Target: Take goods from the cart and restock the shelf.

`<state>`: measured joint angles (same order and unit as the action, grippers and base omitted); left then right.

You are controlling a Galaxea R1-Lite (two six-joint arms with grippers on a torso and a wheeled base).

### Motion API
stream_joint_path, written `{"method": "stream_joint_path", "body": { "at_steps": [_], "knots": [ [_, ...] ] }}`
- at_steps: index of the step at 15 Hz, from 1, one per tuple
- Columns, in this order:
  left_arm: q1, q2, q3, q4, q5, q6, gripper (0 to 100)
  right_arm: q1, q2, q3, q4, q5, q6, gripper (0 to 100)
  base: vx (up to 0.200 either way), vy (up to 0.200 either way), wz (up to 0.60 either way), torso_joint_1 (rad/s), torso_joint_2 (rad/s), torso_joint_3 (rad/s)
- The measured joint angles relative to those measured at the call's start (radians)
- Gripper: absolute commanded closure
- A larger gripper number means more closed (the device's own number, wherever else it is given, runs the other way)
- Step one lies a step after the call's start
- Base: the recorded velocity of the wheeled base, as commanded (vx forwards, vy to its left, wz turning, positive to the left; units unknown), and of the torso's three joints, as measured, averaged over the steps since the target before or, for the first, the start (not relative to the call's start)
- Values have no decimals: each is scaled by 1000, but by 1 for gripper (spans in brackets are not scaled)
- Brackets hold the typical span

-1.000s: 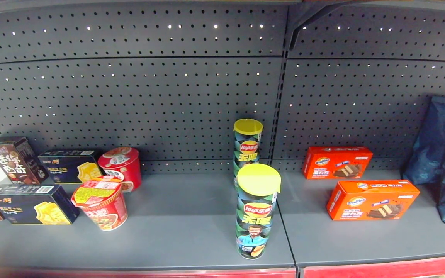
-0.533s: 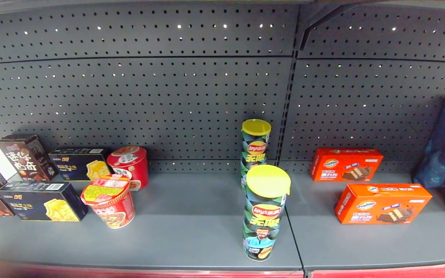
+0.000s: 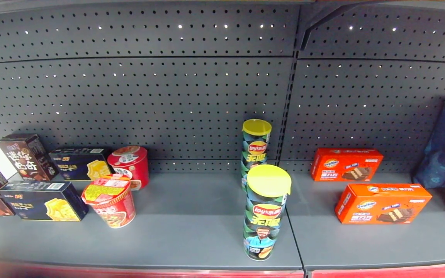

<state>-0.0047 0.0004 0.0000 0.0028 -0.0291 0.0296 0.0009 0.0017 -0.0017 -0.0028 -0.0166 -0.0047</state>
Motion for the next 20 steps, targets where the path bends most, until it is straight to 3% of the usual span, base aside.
{"method": "stream_joint_path", "body": {
  "at_steps": [6, 9, 18, 20],
  "knots": [
    [0, 0, 0, 0, 3, -14, 0, 0, 0, 0, 0, 0, 0, 0, 0, 0, 0, 0, 0, 0],
    [0, 0, 0, 0, 3, -9, 0, 0, 0, 0, 0, 0, 0, 0, 0, -200, 0, 1, 2, 2],
    [0, 0, 0, 0, 3, -13, 0, 0, 0, 0, 0, 0, 0, 0, 0, 0, 0, 0, 0, 0],
    [0, 0, 0, 0, 2, -13, 0, 0, 0, 0, 0, 0, 0, 0, -200, 0, 0, 2, 0, 0]
  ]
}}
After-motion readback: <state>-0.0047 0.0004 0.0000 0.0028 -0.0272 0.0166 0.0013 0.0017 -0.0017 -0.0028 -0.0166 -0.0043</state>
